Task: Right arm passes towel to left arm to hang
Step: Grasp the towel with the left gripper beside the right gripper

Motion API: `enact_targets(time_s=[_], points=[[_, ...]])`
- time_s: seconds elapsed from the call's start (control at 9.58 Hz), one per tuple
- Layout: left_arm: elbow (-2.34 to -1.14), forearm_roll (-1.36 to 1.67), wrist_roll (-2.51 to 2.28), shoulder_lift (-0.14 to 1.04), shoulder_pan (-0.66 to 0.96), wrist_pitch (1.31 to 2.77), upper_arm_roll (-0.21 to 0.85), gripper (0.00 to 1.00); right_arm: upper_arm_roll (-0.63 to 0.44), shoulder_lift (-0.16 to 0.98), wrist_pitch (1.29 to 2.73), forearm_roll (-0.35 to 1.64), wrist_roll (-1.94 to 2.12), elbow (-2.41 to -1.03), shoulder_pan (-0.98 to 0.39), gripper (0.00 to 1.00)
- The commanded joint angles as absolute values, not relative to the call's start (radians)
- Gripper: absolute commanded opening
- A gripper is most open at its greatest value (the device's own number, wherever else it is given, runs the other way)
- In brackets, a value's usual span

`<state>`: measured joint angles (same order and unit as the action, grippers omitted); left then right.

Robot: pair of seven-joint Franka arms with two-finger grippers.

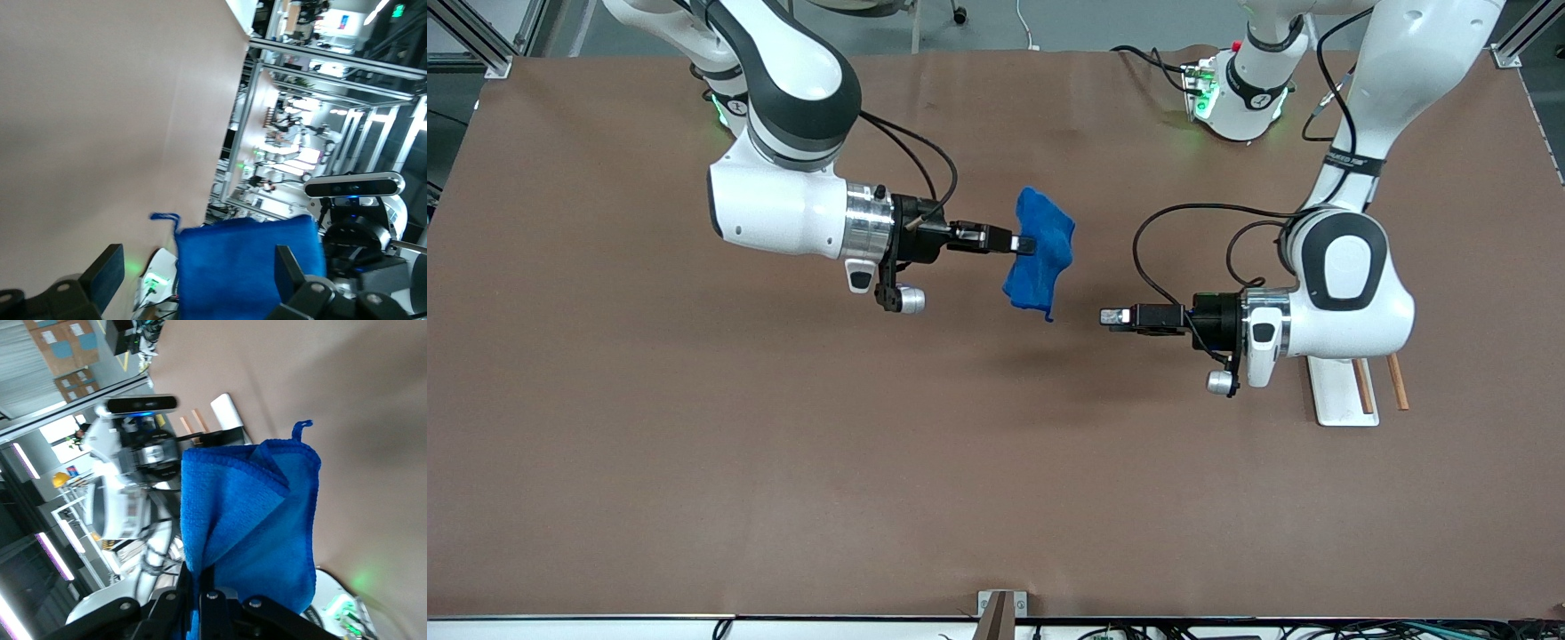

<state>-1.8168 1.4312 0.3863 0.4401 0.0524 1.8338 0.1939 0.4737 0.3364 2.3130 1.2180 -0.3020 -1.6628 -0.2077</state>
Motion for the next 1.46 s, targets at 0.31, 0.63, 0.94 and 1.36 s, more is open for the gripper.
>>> enact_targets(time_s=[0.31, 0.63, 0.94, 1.36], points=[[-1.907, 1.569, 0.511, 0.535, 0.023, 1.564, 0.206, 0.8, 0.486, 0.428, 2.411, 1.272, -0.295, -1.559, -0.255, 0.0], [-1.927, 1.569, 0.509, 0.532, 0.0, 1.464, 0.206, 0.67, 0.488, 0.428, 2.413, 1.281, -0.295, -1.557, -0.256, 0.0], [-1.919, 1.589, 0.5, 0.532, -0.005, 1.463, 0.207, 0.5, 0.488, 0.428, 2.413, 1.282, -0.296, -1.554, -0.255, 0.0], [-1.885, 1.615, 0.497, 0.555, -0.003, 1.463, 0.206, 0.1, 0.488, 0.428, 2.413, 1.29, -0.295, -1.548, -0.255, 0.0]])
